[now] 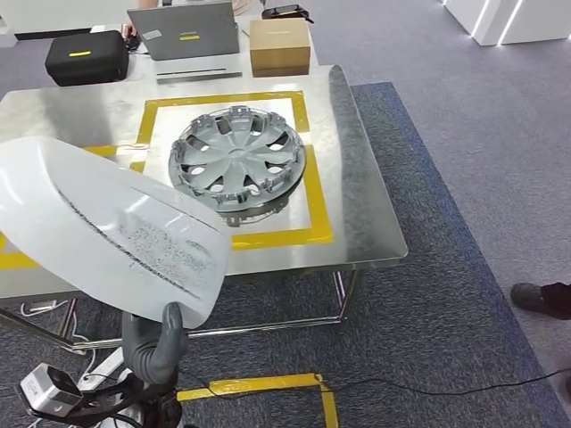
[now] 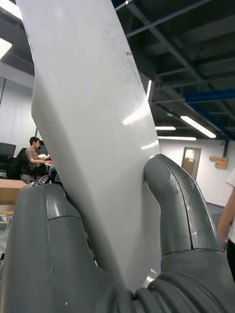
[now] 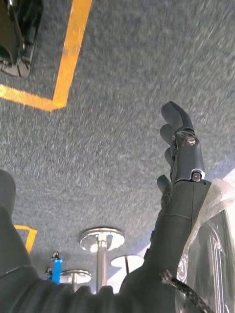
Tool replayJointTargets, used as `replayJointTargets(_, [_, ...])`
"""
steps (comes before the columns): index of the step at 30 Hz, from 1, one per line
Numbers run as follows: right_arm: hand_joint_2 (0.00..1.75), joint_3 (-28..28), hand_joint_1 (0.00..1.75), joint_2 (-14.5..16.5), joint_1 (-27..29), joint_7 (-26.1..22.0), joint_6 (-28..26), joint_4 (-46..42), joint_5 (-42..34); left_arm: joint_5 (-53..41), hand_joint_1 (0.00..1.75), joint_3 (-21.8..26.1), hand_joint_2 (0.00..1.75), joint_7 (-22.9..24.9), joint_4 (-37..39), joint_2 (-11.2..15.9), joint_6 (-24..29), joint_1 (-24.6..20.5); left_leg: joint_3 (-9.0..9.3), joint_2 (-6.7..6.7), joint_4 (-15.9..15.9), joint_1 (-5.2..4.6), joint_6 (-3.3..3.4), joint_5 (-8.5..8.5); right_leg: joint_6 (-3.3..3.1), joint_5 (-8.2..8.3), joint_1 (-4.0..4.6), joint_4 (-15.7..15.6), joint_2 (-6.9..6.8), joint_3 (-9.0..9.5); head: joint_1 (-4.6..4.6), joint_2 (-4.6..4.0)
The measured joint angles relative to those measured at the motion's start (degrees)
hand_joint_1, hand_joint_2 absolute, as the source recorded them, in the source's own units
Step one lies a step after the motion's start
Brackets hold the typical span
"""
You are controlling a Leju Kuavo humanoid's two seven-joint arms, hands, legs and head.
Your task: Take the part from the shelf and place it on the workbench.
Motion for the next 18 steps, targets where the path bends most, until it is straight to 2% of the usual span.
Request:
replayJointTargets(1, [1.75,-0.01,0.00,0.00,0.06,0.02,-0.01,0.00,-0.07,0.02,1.75,0.01,1.75,0.18,0.03,0.10,0.14,0.05,-2.57,0.00,3.04,0.13,-0.20,-0.27,0.10,-0.59,-0.01,0.02,0.04,0.86,0.02,0.00])
replayJointTargets(2, [1.75,-0.01,0.00,0.00,0.14,0.04,-0.01,0.00,-0.16,0.08,1.75,0.03,1.75,0.45,0.07,0.18,0.38,0.09,-4.37,0.01,4.29,0.20,-0.26,0.58,0.21,-1.20,-0.02,0.03,0.12,1.80,0.01,0.00])
replayJointTargets(3, [1.75,-0.02,0.00,0.00,0.19,0.08,-0.02,0.00,-0.26,0.16,1.75,0.06,1.75,0.77,0.10,0.22,0.77,0.12,-5.15,0.01,3.35,0.23,-0.20,2.77,0.31,-1.94,-0.02,0.03,0.26,2.86,0.01,0.00])
replayJointTargets(5, [1.75,-0.03,0.00,0.03,0.27,0.16,-0.03,0.01,-0.39,0.32,1.75,0.14,1.75,1.19,0.15,0.22,1.66,0.21,-4.55,-0.02,-2.61,0.14,0.33,8.97,0.57,-3.69,-0.03,-0.03,0.61,4.84,0.03,0.00])
replayJointTargets(6, [1.75,-0.03,0.00,0.04,0.27,0.19,-0.04,0.02,-0.45,0.35,1.75,0.17,1.75,1.29,0.20,0.21,2.01,0.29,-3.96,-0.05,-5.19,-0.04,0.72,11.13,0.88,-4.58,0.04,-0.03,0.77,5.49,0.07,-0.01])
replayJointTargets(7, [1.75,-0.03,0.00,0.06,0.26,0.21,-0.05,0.03,-0.49,0.38,1.75,0.21,1.75,1.36,0.25,0.18,2.24,0.38,-3.42,-0.06,-6.91,-0.24,1.16,11.80,1.29,-5.29,0.04,-0.09,0.80,5.84,0.05,0.00])
replayJointTargets(9, [1.75,-0.03,0.00,0.08,0.06,0.25,-0.08,0.05,-0.57,0.51,1.75,0.31,1.75,1.49,0.31,0.01,2.55,0.52,-2.90,-0.15,-7.55,-0.65,2.02,10.69,2.20,-6.06,-0.01,-0.70,0.67,6.22,0.04,0.02])
replayJointTargets(11, [1.75,-0.04,0.00,0.09,-0.24,0.32,-0.10,0.02,-0.66,0.78,1.75,0.40,1.75,1.55,0.28,-0.28,2.80,0.56,-2.20,-0.27,-8.42,-0.53,2.71,9.86,2.87,-6.60,-0.14,-1.40,0.45,6.90,0.08,0.03])
replayJointTargets(12, [1.75,-0.03,0.00,0.09,-0.40,0.35,-0.11,0.01,-0.70,0.94,1.75,0.44,1.75,1.59,0.26,-0.40,2.92,0.53,-1.71,-0.27,-8.99,-0.39,2.99,9.67,3.10,-7.23,-0.13,-0.55,0.39,6.62,0.19,0.03])
replayJointTargets(13, [1.75,-0.03,0.00,0.09,-0.51,0.38,-0.11,0.00,-0.74,1.10,1.75,0.44,1.75,1.62,0.25,-0.49,3.04,0.52,-1.20,-0.22,-9.53,-0.23,3.20,9.50,3.29,-8.28,-0.13,1.68,0.36,5.44,0.34,0.03])
replayJointTargets(14, [1.75,-0.03,0.00,0.09,-0.56,0.39,-0.10,0.00,-0.78,1.29,1.75,0.45,1.75,1.66,0.25,-0.54,3.17,0.50,-0.83,-0.15,-9.80,-0.19,3.37,9.27,3.42,-9.59,-0.13,5.37,0.34,3.16,0.51,0.02])
replayJointTargets(15, [1.75,-0.02,0.00,0.09,-0.54,0.39,-0.09,0.00,-0.80,1.49,1.75,0.46,1.75,1.67,0.25,-0.54,3.29,0.50,-0.56,-0.10,-9.92,-0.19,3.52,8.99,3.54,-10.90,-0.12,9.68,0.34,0.17,0.58,0.02])
replayJointTargets(16, [1.75,-0.02,0.00,0.09,-0.46,0.39,-0.07,0.00,-0.81,1.79,1.75,0.48,1.75,1.67,0.25,-0.54,3.37,0.53,-0.28,-0.09,-9.95,-0.21,3.59,8.70,3.64,-11.54,-0.13,13.42,0.34,-2.75,0.61,0.02])
replayJointTargets(17, [1.75,-0.03,0.00,0.08,-0.32,0.39,-0.04,0.00,-0.84,2.15,1.75,0.50,1.75,1.68,0.25,-0.54,3.41,0.56,0.08,-0.15,-9.95,-0.22,3.60,8.38,3.69,-11.00,-0.13,15.50,0.35,-5.00,0.61,0.02])
replayJointTargets(18, [1.75,-0.04,0.00,0.07,-0.19,0.40,-0.02,0.00,-0.85,2.47,1.75,0.54,1.75,1.69,0.25,-0.54,3.42,0.59,0.54,-0.25,-9.95,-0.23,3.56,8.06,3.66,-9.14,-0.12,15.30,0.34,-6.17,0.64,0.02])
